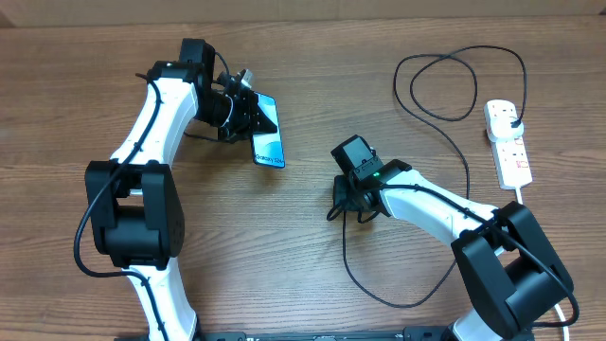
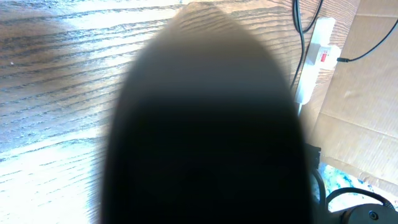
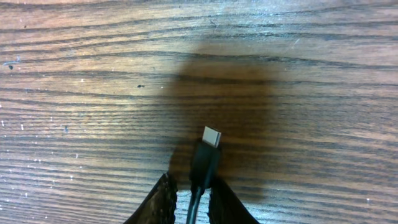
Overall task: Plug charger to phone and switch on socket
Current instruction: 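Lift the cable end with the right gripper toward the phone's bottom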
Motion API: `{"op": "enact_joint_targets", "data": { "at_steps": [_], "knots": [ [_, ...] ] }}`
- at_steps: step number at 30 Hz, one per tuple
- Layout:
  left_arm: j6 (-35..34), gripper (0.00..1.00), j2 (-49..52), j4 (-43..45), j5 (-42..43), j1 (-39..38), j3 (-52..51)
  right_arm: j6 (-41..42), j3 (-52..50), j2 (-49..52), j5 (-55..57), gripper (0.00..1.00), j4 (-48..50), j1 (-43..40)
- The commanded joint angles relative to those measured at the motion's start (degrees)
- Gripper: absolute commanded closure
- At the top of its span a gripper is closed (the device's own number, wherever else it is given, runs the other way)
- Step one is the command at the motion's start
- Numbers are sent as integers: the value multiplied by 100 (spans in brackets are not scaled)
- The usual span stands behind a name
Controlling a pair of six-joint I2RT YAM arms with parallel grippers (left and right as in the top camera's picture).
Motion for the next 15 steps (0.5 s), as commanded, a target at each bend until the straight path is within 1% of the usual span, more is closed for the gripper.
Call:
{"op": "enact_joint_targets", "data": {
  "at_steps": [1, 2, 5, 7, 9, 11, 13, 15],
  "knots": [
    [17, 96, -216, 2, 243, -11, 155, 24, -96, 131, 153, 94, 2, 7],
    [22, 96, -216, -2, 243, -11, 155, 24, -96, 131, 153, 96, 0, 7],
    [33, 96, -216, -72, 313, 4, 155, 17, -79, 127, 101, 96, -2, 0],
    [48, 96, -216, 33, 531, 61, 155, -24, -4, 79, 116, 96, -101, -17],
    [378, 96, -238, 271, 1255, 149, 155, -94, 162, -96, 42, 97, -295, -173],
    [704, 96, -275, 463, 1985, 251, 155, -570, 289, -345, -428, 97, -308, -337],
    [1075, 96, -350, 590, 2695, 415, 155, -1198, 474, -997, -1954, 96, -369, -778],
    [1467, 96, -485, 586, 3357, 555, 155, -1746, 474, -1377, -3438, 96, -341, -1082]
  ]
}}
